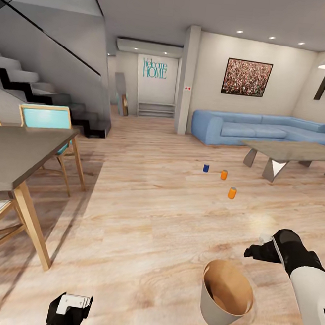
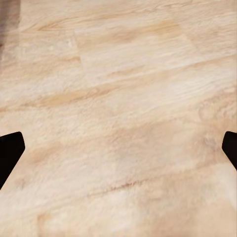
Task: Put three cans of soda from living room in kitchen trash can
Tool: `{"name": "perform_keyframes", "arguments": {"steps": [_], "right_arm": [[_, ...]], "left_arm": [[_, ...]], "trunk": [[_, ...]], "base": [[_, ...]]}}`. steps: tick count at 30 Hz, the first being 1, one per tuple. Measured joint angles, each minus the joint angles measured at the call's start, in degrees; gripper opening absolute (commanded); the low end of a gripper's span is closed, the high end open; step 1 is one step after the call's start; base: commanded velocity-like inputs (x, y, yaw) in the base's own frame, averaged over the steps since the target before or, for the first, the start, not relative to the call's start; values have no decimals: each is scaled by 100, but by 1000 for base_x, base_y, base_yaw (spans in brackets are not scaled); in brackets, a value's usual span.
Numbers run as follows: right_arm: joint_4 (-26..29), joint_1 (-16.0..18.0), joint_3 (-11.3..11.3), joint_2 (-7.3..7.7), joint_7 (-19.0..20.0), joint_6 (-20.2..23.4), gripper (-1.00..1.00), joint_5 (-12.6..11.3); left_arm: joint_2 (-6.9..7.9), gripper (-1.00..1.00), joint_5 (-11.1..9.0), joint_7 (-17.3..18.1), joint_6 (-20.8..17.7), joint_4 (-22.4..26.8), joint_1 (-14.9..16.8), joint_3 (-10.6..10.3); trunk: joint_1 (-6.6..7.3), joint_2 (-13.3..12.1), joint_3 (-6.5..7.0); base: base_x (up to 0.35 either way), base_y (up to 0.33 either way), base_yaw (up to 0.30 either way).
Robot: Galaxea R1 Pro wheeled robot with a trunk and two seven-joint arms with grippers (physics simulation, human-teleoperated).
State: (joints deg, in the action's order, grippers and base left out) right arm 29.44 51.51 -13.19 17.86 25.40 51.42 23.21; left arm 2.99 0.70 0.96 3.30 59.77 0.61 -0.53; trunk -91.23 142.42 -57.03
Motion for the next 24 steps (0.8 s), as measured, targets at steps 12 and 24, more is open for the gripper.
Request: {"name": "perform_keyframes", "arguments": {"steps": [12, 24], "right_arm": [[-7, -1, 0, -2, 0, 0, 100, -8], [-8, -1, -11, -9, 0, 0, 100, -9]], "left_arm": [[-1, 100, 0, -7, 2, 0, 0, 0], [-1, 100, 7, -15, 10, 0, 0, 0]], "trunk": [[-47, 83, -59], [-47, 83, -59]], "base": [[0, 0, 0], [0, 0, 0]]}}
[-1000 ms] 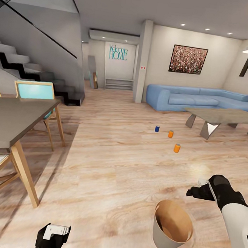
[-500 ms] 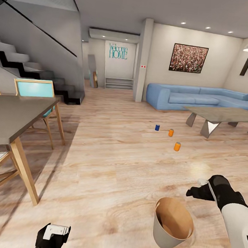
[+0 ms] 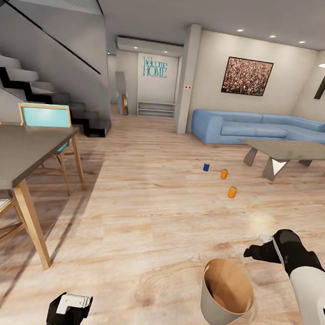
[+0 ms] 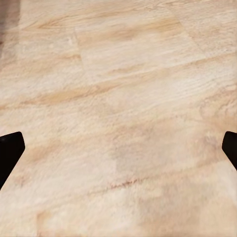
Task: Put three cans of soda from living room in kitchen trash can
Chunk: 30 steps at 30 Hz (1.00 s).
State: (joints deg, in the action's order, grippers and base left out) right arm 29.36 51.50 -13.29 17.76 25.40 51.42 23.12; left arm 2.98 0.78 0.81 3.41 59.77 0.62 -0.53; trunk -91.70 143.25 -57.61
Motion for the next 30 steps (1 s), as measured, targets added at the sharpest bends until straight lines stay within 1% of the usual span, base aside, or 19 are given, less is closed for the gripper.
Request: {"name": "perform_keyframes", "arguments": {"steps": [4, 10, 14, 24, 30], "right_arm": [[0, -3, -5, -7, -6, 0, 100, 5], [0, -8, -6, -31, -8, 0, 100, 8], [0, -9, -7, -34, -9, 0, 100, 9], [-2, -9, -7, -31, -9, 0, 100, 14], [-7, -9, -12, -9, -9, 4, 100, 17]], "left_arm": [[1, 100, 1, -1, 1, 0, 0, 0], [-6, 100, 2, 0, -9, 0, 0, 0], [-5, 100, 2, -1, -5, 0, 0, 0], [-6, 100, 2, -2, 1, 0, 0, 0], [-7, 100, 1, -2, 2, 0, 0, 0]], "trunk": [[0, 0, 0], [0, 0, 0], [0, 0, 0], [0, 0, -3], [0, 0, -37]], "base": [[5, 0, 0], [206, 0, 0], [115, 0, 0], [28, 0, 0], [4, 0, 0]]}}
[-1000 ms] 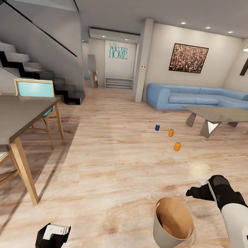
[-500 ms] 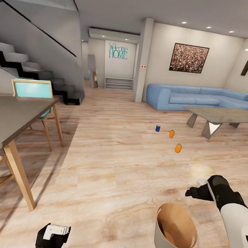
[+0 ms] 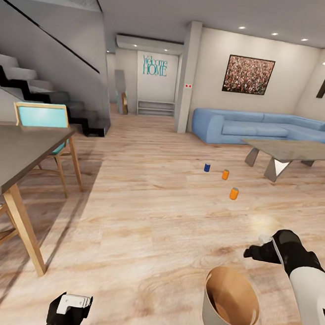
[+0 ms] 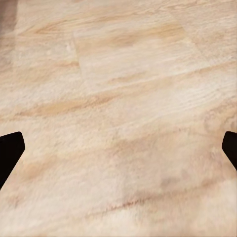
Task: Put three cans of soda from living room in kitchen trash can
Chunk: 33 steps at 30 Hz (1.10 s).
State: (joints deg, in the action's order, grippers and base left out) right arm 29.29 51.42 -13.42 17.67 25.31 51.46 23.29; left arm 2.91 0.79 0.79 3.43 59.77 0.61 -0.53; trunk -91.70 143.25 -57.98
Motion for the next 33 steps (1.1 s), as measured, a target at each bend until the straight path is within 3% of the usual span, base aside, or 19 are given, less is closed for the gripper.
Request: {"name": "perform_keyframes", "arguments": {"steps": [6, 33], "right_arm": [[-1, 0, -6, 21, 0, 6, 100, -5], [-13, 0, 2, 33, 0, 10, 100, -8]], "left_arm": [[0, 100, 0, 0, -5, 0, 0, 0], [-1, 100, 0, 9, -16, 0, 0, 0]], "trunk": [[0, 0, -49], [-70, 36, -890]], "base": [[1, 0, 0], [0, 0, 0]]}}
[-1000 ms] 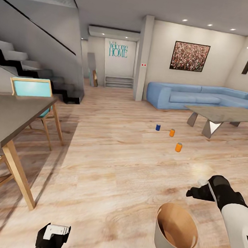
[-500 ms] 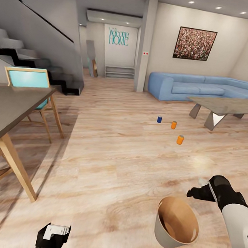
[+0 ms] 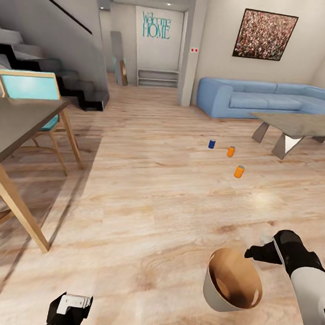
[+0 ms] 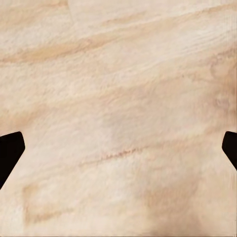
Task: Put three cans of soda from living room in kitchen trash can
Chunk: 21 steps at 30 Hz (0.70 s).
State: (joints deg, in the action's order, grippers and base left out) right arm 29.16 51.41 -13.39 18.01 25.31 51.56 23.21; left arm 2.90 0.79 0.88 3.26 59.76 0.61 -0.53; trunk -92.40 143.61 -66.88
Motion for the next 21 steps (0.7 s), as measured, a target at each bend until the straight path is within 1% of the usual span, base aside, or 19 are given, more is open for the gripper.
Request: {"name": "perform_keyframes", "arguments": {"steps": [11, 21], "right_arm": [[1, 0, 3, -7, 0, -5, 100, 0], [2, 0, 3, -10, 0, -5, 100, 1]], "left_arm": [[0, 100, 0, 0, 3, 0, 0, 0], [0, 100, 0, -8, 7, 0, 0, 0]], "trunk": [[-28, 15, -344], [-28, 15, -422]], "base": [[0, 0, 0], [0, 0, 0]]}}
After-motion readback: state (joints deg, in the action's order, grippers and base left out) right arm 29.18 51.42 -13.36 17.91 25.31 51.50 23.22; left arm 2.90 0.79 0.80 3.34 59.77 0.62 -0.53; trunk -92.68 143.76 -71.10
